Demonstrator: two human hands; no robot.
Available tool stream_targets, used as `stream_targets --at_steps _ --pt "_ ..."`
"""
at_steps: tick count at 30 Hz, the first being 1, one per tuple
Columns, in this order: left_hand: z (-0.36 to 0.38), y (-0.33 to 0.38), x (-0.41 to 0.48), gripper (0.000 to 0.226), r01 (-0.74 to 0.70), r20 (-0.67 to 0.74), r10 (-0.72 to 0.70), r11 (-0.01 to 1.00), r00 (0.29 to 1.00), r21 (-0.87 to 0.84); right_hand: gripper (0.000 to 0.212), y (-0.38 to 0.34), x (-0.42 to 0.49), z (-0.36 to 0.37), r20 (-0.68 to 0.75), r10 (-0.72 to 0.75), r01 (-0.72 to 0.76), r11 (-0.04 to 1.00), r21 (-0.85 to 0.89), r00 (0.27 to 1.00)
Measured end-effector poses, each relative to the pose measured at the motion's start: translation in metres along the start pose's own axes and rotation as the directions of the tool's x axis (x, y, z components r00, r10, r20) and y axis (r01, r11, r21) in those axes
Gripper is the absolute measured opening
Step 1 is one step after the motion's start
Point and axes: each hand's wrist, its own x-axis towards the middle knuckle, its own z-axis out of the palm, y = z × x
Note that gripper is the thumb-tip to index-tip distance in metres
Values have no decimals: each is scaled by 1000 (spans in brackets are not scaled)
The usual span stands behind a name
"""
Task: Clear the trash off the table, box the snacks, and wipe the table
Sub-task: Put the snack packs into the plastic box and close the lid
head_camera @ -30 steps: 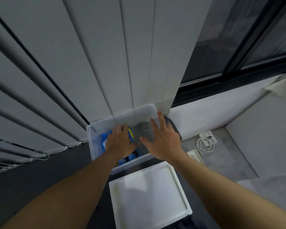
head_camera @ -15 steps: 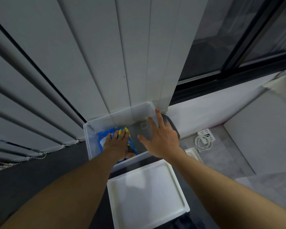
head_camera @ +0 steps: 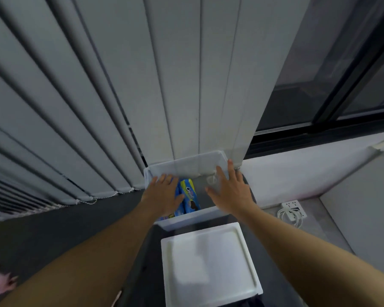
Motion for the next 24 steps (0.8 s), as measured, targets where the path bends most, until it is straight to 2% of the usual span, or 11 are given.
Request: stream_targets --at_steps 3,6,10,14,18,20,22,24 --pt "-12 -9 -24 66 40 -100 -44 998 994 -40 75 -12 -5 -8 -30 -33 32 998 -50 999" --pt "-20 -20 -51 67 95 -123 -108 990 987 -101 72 -33 -11 -13 -62 -95 92 995 -39 994" --pt "-15 -41 -88 65 139 -169 -169 975 971 -175 69 -70 -26 -14 -33 -198 199 980 20 980" --pt "-3 -61 -127 64 226 -162 -272 941 949 -254 64 -104 -40 -3 -8 -306 305 945 118 952" --pt "16 -90 -173 67 311 -119 -358 902 926 -299 67 -144 -59 18 -6 -408 406 908 105 913" --pt "26 -102 -193 68 374 -79 -419 868 904 -328 67 -165 -68 26 -40 -476 478 872 104 878" --pt "36 -113 -213 69 428 -42 -470 834 882 -349 65 -185 -75 34 -117 -574 583 809 74 811" --pt "48 -121 -230 70 469 7 -502 804 865 -367 64 -203 -80 47 -134 -632 641 766 40 763"
